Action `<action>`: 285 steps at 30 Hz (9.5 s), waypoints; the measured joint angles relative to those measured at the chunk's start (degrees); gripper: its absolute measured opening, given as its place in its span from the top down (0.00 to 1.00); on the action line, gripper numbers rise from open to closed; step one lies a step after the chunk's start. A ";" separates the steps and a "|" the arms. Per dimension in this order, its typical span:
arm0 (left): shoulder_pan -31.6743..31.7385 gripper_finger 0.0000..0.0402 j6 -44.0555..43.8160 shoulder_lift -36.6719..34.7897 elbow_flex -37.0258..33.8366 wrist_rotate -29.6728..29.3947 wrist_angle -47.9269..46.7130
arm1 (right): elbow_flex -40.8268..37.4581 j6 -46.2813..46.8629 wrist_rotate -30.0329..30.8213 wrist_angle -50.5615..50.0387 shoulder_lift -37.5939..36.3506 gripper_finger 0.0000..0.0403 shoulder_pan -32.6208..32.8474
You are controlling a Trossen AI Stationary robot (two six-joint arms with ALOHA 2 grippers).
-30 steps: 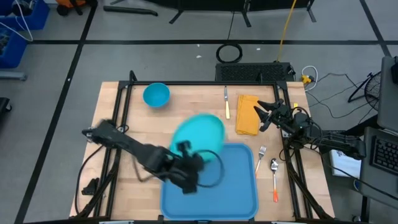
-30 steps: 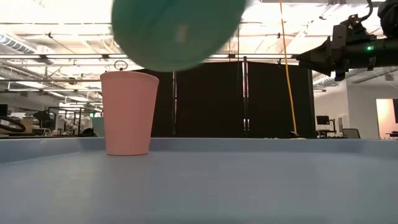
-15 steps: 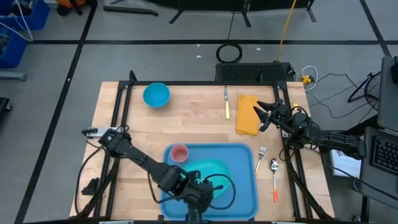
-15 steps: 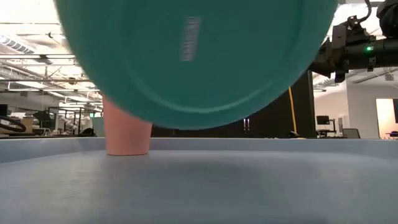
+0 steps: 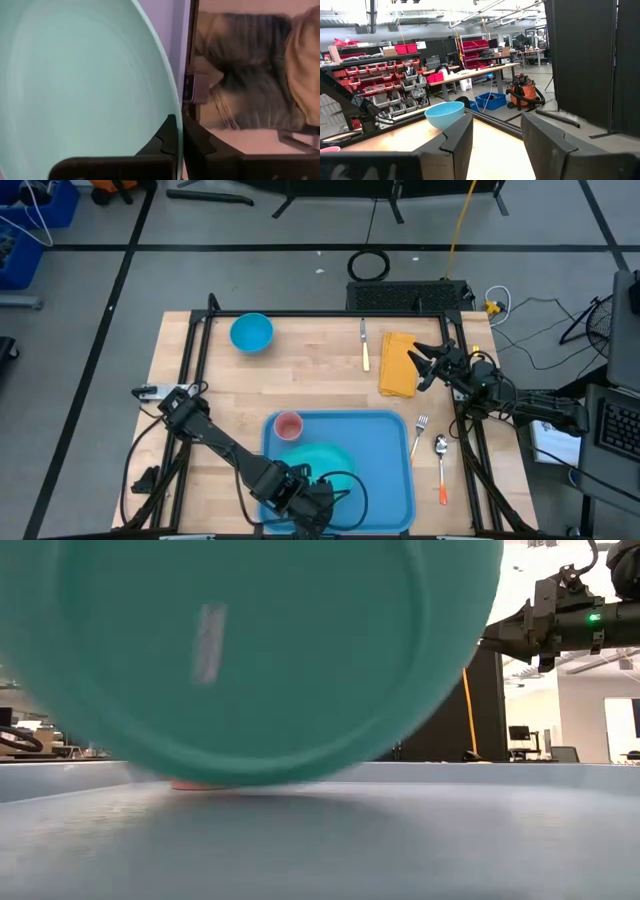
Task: Set up tray
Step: Put the light blue plate on the blue tray, then put the blue bowl on the light blue plate, then put the yellow napkin on the blue tray to the right of the light blue plate
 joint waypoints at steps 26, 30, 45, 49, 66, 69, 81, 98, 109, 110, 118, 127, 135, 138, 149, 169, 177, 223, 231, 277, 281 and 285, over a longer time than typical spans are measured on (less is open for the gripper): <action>0.72 0.73 -9.60 0.13 -20.55 12.27 20.29 | 0.00 0.63 -0.02 0.00 -0.02 0.61 0.00; 0.31 0.68 -8.31 0.11 -20.55 11.98 23.74 | 0.00 1.55 -0.03 0.00 -0.02 0.61 0.00; 2.36 0.67 5.44 -13.79 -19.85 -2.40 23.03 | 0.00 1.49 -0.04 0.34 0.00 0.61 0.00; 2.10 0.67 4.17 -20.83 -19.78 -24.42 4.18 | 0.00 1.46 -0.02 0.81 -0.02 0.61 0.00; 42.38 0.67 -10.84 -62.39 -60.78 -26.61 -7.71 | 0.00 1.26 0.05 3.45 -0.02 0.61 -0.01; 53.21 0.67 -3.30 -71.23 -70.77 -19.07 3.87 | 0.00 1.23 0.03 3.55 0.00 0.61 0.00; 87.84 0.67 2.27 -70.64 -81.92 -4.71 12.65 | -0.01 1.03 0.08 4.15 0.01 0.61 0.00; 92.98 0.67 5.79 -53.12 -82.10 1.92 25.66 | -0.02 1.01 0.09 3.82 0.02 0.61 0.00; 92.24 0.93 9.63 -51.97 -82.10 -1.09 26.78 | 0.00 0.98 0.05 3.75 0.02 0.61 0.00; 92.08 0.96 10.46 -52.19 -82.10 -0.78 27.06 | -0.01 0.85 0.04 3.66 0.02 0.61 -0.01; 85.86 0.98 13.15 -59.59 -82.09 0.01 28.20 | -0.01 -0.48 0.06 3.08 0.02 0.61 -0.01; 56.68 0.98 -0.64 -73.82 -81.77 1.42 29.15 | -0.02 -0.49 0.09 3.03 0.02 0.61 -0.01; 20.15 0.98 -16.43 -68.50 -75.47 -17.27 30.66 | -0.01 -0.48 0.14 3.02 0.02 0.61 0.00; 12.70 0.98 -20.26 -62.00 -69.37 -19.29 27.63 | -0.01 -0.48 0.14 3.09 0.02 0.61 -0.01; 7.91 0.98 -24.38 -32.94 -53.65 -0.43 22.94 | -0.02 -0.46 0.09 3.41 0.02 0.61 -0.01; 7.85 0.97 -30.50 -26.25 -50.49 -0.21 16.48 | -0.01 -0.46 0.03 3.17 0.03 0.61 0.00; 7.85 0.76 -30.91 -26.27 -50.49 -0.86 16.72 | -0.01 -0.46 0.00 3.10 0.02 0.61 -0.01; 25.26 0.77 33.53 -95.41 -125.53 -19.16 92.51 | 36.90 24.86 -2.25 -63.42 40.42 0.61 -3.57; 25.44 0.77 35.01 -95.32 -125.53 -19.47 90.79 | 34.43 29.02 -7.31 -58.14 50.97 0.61 -4.07; 25.44 0.77 36.03 -95.32 -125.50 -19.73 89.09 | 18.77 40.52 -10.12 -29.17 45.66 0.61 -2.25; 25.44 0.77 35.95 -95.32 -125.50 -19.73 89.09 | 14.54 42.69 -10.31 -21.80 45.66 0.61 -2.25; 25.44 0.77 35.95 -95.32 -125.50 -19.74 89.09 | 9.12 45.69 -10.23 -14.70 45.66 0.61 -2.25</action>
